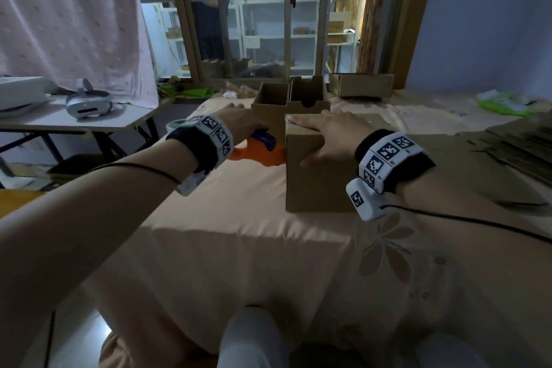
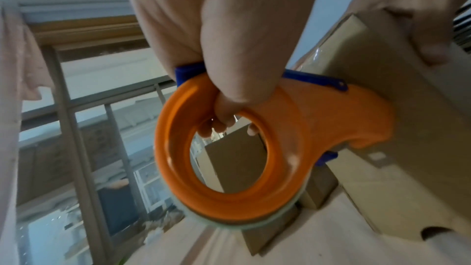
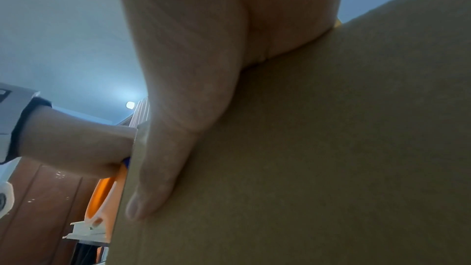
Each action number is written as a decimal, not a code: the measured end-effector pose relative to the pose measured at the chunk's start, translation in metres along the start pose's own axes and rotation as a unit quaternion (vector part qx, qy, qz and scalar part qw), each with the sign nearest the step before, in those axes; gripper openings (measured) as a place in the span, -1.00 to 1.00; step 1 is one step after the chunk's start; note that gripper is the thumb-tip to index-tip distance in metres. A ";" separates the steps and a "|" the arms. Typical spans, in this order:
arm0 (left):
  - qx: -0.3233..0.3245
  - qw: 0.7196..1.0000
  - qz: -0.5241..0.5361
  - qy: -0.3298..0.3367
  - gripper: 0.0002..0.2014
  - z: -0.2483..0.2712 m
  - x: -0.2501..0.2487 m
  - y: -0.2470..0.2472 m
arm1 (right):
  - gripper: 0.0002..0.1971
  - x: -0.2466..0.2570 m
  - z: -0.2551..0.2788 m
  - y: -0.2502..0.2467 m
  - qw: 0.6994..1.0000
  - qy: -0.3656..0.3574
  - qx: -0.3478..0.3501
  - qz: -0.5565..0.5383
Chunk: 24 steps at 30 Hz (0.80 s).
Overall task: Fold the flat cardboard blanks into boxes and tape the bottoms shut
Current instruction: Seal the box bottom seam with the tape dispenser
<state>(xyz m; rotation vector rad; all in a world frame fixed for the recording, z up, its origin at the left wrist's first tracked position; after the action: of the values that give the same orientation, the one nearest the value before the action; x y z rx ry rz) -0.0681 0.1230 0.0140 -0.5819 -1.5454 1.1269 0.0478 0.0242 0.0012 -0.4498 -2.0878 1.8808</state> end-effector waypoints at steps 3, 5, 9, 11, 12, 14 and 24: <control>-0.013 1.000 0.001 0.024 -0.63 -0.009 -0.014 0.002 | -0.01 -0.001 -0.001 0.000 1.000 -0.002 0.003 -0.007; 0.021 0.998 0.047 0.045 -0.65 -0.021 -0.036 0.028 | 0.00 -0.002 -0.003 0.000 1.000 -0.001 0.002 -0.008; 0.050 0.998 -0.013 0.023 -0.77 -0.027 -0.025 0.047 | 0.00 -0.006 -0.001 0.002 1.000 0.004 -0.001 0.005; 0.103 0.994 -0.031 -0.016 -0.79 -0.017 -0.001 0.054 | 0.01 -0.004 -0.003 0.003 1.000 0.000 0.000 0.009; 0.131 0.990 -0.023 -0.036 -0.78 -0.012 0.009 0.057 | 0.01 -0.004 -0.004 0.002 1.000 0.000 0.000 0.007; 0.179 0.981 0.014 -0.072 -0.71 -0.004 0.024 0.075 | 0.01 -0.003 -0.004 0.001 1.000 0.001 0.001 0.005; 0.113 0.937 0.221 -0.247 -0.66 0.003 0.063 0.137 | 0.03 -0.002 0.003 -0.001 1.000 0.000 0.011 0.012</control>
<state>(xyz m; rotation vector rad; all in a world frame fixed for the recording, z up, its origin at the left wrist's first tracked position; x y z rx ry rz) -0.1156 0.2330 -0.0770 -0.5243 -1.7126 1.8816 0.0481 0.0207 0.0018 -0.4710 -2.0688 1.9149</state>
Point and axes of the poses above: each hand's wrist, its own z-axis away from the middle knuckle, its own y-axis out of the palm, x = y × z, the point moved 9 cm from there along -z, towards the middle knuckle, and after that the axes turned 12 degrees about y, right-handed, at the moved point
